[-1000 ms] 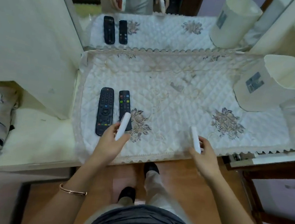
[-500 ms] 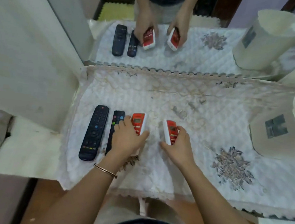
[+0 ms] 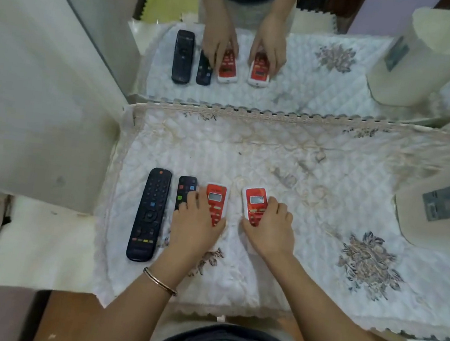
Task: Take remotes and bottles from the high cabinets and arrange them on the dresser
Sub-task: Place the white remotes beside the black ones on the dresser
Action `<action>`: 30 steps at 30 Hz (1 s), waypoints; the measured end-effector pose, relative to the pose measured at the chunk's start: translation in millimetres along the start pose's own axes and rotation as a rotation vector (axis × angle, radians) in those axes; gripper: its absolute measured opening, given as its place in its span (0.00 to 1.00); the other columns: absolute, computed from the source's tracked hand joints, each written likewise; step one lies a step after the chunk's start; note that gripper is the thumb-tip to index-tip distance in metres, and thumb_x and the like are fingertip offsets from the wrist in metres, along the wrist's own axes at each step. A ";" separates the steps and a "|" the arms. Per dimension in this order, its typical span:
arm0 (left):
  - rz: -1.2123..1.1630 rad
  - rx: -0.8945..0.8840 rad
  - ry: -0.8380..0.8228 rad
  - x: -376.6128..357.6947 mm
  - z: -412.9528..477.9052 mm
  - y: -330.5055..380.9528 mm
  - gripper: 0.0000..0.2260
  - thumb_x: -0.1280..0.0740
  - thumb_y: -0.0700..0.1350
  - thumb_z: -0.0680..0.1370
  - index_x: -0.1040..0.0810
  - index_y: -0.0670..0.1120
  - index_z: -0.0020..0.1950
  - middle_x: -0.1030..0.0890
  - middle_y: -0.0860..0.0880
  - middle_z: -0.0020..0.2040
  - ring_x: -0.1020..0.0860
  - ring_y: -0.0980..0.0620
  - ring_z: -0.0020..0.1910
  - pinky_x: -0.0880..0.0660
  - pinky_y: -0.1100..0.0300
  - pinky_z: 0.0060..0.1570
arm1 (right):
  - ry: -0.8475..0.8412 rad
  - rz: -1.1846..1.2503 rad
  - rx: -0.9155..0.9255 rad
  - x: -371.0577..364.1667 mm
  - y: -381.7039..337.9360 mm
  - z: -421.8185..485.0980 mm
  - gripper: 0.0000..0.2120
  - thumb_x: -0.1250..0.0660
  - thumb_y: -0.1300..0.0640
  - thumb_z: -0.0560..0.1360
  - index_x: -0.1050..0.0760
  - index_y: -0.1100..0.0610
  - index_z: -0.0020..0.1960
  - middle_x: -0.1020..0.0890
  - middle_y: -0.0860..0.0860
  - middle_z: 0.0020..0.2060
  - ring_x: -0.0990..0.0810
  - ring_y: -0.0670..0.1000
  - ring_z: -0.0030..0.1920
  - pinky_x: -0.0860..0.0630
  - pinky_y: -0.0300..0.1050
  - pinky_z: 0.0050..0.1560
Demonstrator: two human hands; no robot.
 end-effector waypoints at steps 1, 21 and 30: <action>-0.001 -0.007 -0.008 -0.6 0.5 -0.6 0.36 0.41 0.60 0.75 0.49 0.43 0.76 0.37 0.41 0.71 0.30 0.41 0.65 0.31 0.49 0.62 | -0.002 0.021 -0.008 -0.4 -0.5 -0.6 0.33 0.34 0.45 0.71 0.41 0.60 0.69 0.32 0.57 0.64 0.33 0.58 0.64 0.28 0.52 0.56; -0.036 -0.105 -0.024 -0.4 1.8 -5.3 0.31 0.43 0.59 0.77 0.45 0.43 0.74 0.38 0.43 0.71 0.26 0.42 0.61 0.25 0.48 0.55 | -0.011 0.123 -0.007 -11.8 -12.1 -10.8 0.31 0.34 0.42 0.71 0.36 0.58 0.67 0.30 0.55 0.61 0.29 0.57 0.63 0.27 0.52 0.57; -0.131 -0.243 0.057 22.1 -10.6 1.8 0.19 0.41 0.49 0.77 0.30 0.46 0.67 0.24 0.44 0.60 0.24 0.43 0.56 0.26 0.51 0.52 | 0.055 0.399 -0.059 -4.0 32.3 -50.8 0.25 0.34 0.52 0.73 0.32 0.58 0.68 0.23 0.55 0.58 0.24 0.54 0.59 0.28 0.47 0.59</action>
Point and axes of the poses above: each hand's wrist, its own z-axis towards the middle knuckle, its own x-axis out of the back of the hand, y = z × x, the point moved 10 cm from there along z, towards the middle knuckle
